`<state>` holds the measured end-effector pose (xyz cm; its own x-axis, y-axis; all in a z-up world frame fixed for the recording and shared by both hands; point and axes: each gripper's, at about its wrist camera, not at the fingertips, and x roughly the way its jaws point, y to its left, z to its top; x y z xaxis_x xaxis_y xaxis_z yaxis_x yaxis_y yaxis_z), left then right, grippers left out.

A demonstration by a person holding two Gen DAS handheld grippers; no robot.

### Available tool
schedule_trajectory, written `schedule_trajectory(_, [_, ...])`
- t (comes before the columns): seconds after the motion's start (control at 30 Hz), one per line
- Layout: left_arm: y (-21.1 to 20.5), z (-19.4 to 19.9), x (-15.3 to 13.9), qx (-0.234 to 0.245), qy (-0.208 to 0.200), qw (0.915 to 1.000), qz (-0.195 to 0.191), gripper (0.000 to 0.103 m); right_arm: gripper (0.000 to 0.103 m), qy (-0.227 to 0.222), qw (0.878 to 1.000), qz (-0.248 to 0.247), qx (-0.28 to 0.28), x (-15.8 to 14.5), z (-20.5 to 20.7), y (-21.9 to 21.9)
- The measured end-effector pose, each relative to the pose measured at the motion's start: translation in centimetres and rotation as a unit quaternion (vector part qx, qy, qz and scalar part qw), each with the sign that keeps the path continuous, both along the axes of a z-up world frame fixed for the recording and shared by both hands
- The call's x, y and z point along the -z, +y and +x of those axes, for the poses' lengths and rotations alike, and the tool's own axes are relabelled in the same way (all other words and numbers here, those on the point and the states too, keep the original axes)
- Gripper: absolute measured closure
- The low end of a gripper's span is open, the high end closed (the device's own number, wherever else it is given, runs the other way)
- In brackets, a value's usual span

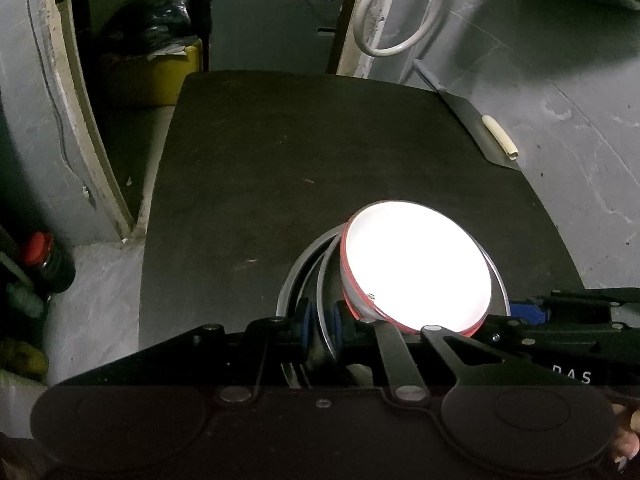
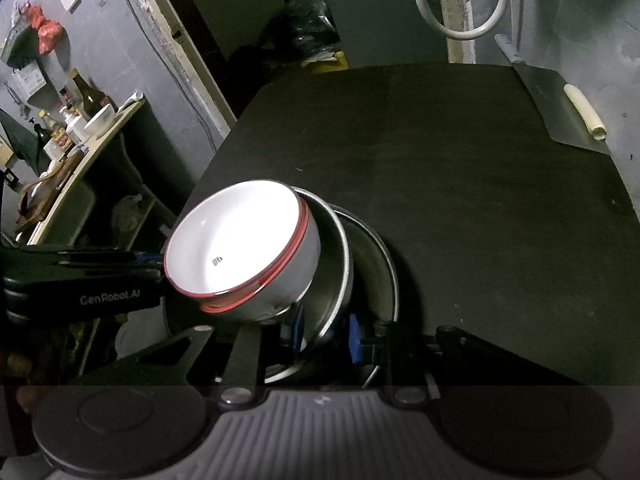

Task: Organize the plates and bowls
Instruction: 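Lower the steel bowl stack onto the center of the steel plate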

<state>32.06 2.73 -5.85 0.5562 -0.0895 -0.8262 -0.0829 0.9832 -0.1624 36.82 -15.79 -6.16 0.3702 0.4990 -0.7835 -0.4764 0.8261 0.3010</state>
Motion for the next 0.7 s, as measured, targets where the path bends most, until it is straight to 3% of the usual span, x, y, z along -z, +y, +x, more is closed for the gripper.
schedule_trajectory(0.7, [-0.2,-0.8,-0.2,-0.011,-0.001,0.9999,0.003,0.084,0.076,-0.037,0.999,-0.016,0.014,-0.7,-1.4,-0.5])
